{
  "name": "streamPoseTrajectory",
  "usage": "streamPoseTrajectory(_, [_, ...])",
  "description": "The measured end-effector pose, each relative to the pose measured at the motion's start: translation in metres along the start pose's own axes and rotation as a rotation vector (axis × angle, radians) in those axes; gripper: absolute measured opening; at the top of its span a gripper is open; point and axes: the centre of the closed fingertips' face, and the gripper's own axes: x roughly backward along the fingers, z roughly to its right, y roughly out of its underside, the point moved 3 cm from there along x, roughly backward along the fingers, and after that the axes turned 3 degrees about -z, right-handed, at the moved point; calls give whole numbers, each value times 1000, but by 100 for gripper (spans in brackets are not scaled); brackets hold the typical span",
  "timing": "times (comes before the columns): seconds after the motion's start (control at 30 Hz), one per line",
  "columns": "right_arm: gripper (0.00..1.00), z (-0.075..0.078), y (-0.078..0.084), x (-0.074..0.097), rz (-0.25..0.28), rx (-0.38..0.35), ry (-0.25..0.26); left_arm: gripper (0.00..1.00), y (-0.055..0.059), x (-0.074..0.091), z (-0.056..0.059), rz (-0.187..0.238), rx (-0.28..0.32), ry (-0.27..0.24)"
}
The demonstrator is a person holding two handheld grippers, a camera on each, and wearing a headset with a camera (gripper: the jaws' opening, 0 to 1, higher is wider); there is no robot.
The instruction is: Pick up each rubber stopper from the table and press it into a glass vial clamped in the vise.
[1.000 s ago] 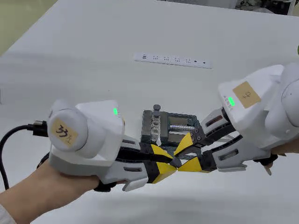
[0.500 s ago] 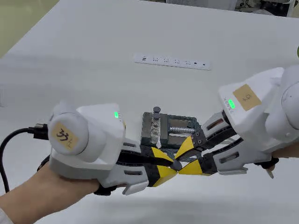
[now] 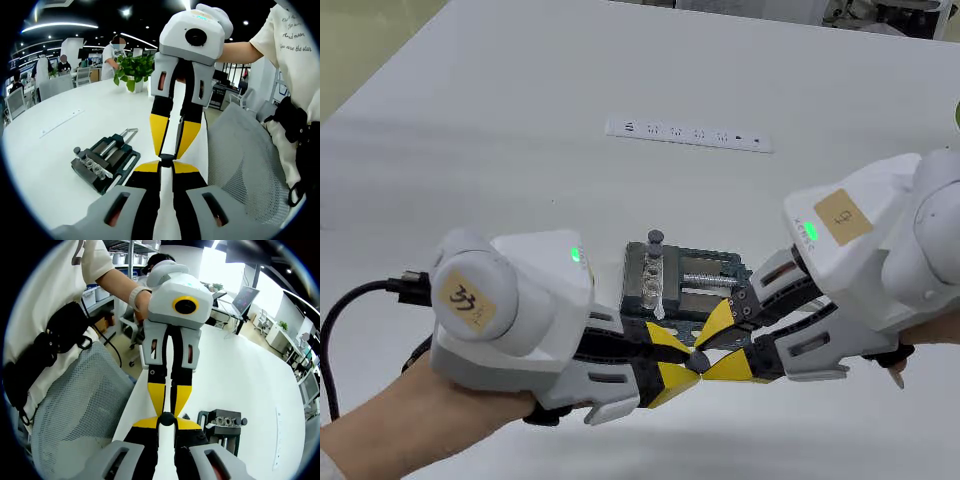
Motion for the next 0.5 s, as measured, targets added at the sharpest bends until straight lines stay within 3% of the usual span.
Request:
streamPoseTrajectory(0.07, [6,0,0,0,0,1,-1,5,1,0,-2,-2,9,-9])
streamPoseTrajectory(0.4, [6,0,4,-2,-7,1,-3,29,14,4,-13,-26,18,-73])
streamPoseTrajectory(0.5, [6,0,4,-2,-6,-1,-2,44,17,6,-17,-25,12,-110])
